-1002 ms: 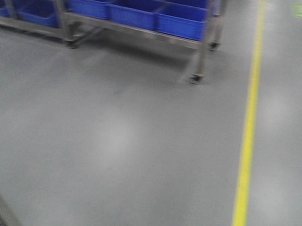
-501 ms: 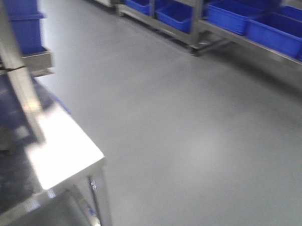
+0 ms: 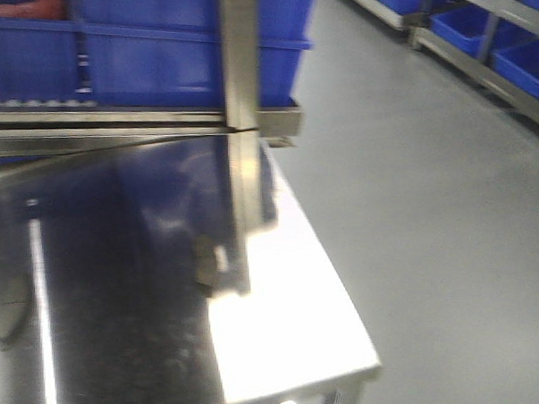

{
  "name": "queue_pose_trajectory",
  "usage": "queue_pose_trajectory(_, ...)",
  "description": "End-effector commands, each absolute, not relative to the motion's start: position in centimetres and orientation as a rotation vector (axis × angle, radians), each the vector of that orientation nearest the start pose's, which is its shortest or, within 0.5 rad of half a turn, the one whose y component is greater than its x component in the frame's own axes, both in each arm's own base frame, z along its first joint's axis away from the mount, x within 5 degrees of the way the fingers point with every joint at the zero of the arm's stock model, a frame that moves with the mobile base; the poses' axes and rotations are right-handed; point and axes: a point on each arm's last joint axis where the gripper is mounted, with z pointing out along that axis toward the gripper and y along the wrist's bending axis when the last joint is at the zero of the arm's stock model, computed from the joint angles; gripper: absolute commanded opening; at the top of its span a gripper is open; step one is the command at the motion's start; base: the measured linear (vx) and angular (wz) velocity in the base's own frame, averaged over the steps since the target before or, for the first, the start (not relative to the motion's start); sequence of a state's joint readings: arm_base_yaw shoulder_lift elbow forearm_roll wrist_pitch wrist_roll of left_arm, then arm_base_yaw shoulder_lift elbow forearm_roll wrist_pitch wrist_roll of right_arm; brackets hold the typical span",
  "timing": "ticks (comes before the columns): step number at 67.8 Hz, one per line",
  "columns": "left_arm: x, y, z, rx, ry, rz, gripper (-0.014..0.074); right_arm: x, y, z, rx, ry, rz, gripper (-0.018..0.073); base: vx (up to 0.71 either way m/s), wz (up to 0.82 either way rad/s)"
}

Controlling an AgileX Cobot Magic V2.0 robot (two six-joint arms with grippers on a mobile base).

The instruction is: Move and align brake pads A on conveyor

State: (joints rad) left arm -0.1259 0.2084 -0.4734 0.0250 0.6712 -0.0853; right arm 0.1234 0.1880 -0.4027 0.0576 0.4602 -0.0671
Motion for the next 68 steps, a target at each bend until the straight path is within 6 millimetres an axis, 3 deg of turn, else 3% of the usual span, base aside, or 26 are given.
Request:
queue_pose_trajectory(1, 4.83, -0.51, 31.04, 0.044, 1.814, -0.130, 0.0502, 5.25, 0.80, 30.89, -0.138, 1.637, 0.083, 0.0415, 0.19, 0.79)
queue_pose_trajectory(35, 4.83, -0.51, 31.04, 0.044, 1.814, -0.130, 0.0502, 5.25, 0.80, 30.89, -0.138, 1.637, 0.083, 0.0415, 0.14, 0.57)
queue_pose_trajectory(68, 4.83, -0.51, 31.04, 0.044, 1.814, -0.130, 0.0502, 5.25, 0.80, 30.88, -0.138, 1.638, 0.083, 0.0415, 0.02, 0.07)
